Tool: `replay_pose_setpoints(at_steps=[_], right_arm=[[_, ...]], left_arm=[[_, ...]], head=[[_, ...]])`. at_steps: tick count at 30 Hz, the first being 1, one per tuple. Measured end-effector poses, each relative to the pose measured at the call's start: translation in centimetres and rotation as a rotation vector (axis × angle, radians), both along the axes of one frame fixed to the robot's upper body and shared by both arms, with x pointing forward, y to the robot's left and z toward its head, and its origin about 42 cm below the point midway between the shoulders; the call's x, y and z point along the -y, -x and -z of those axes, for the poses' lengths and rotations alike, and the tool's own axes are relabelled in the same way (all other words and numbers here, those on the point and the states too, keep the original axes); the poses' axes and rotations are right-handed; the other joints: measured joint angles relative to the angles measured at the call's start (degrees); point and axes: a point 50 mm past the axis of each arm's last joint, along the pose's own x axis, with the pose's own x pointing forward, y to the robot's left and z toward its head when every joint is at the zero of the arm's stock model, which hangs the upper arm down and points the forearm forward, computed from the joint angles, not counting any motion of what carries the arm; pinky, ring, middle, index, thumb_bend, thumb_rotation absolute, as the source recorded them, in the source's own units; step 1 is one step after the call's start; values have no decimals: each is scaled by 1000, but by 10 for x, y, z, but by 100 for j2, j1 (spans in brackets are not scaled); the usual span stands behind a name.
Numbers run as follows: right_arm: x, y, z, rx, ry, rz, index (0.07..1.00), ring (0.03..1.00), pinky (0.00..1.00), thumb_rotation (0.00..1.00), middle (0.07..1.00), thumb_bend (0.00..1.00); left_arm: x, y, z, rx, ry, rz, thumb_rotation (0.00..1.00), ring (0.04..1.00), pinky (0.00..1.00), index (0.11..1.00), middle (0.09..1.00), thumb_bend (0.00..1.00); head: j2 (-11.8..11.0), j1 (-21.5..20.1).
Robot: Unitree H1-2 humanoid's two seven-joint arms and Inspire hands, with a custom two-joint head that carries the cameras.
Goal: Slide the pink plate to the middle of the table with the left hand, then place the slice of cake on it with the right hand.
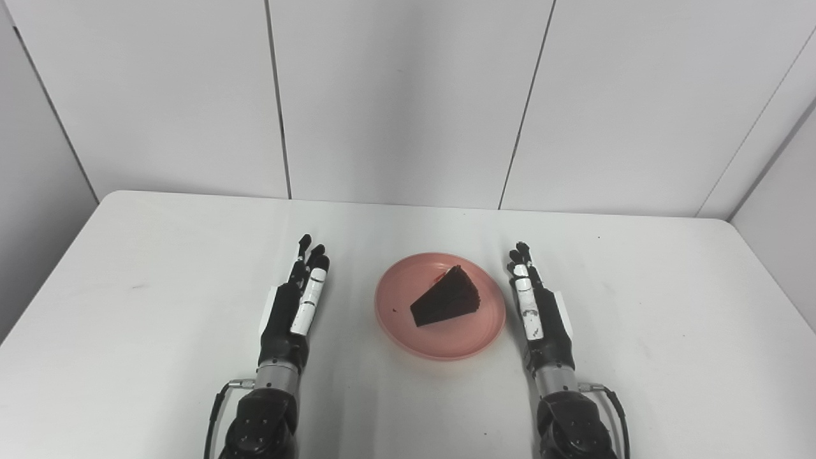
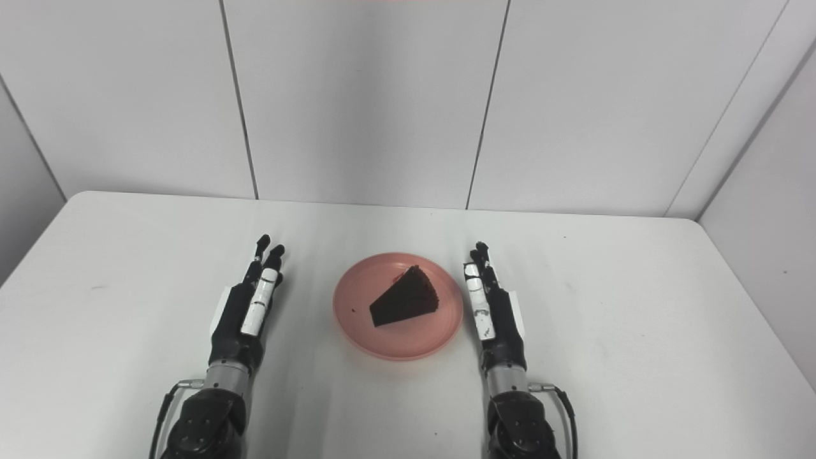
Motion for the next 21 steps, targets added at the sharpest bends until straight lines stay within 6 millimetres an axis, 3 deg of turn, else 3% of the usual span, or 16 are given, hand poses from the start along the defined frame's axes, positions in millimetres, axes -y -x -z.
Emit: replay_pose_setpoints(at_steps=[7, 21], right_arm=[[0, 0, 0, 0, 0, 0, 963, 953, 990, 1000, 949, 739], [-1, 0, 0, 1, 5, 0, 968, 956, 990, 1000, 957, 737]], left_arm=[[0, 0, 0, 0, 0, 0, 850, 1000, 1000, 993, 968, 605], [0, 0, 0, 0, 0, 0, 844, 1000, 1000, 995, 968, 612]], head=[[17, 9], [35, -26]])
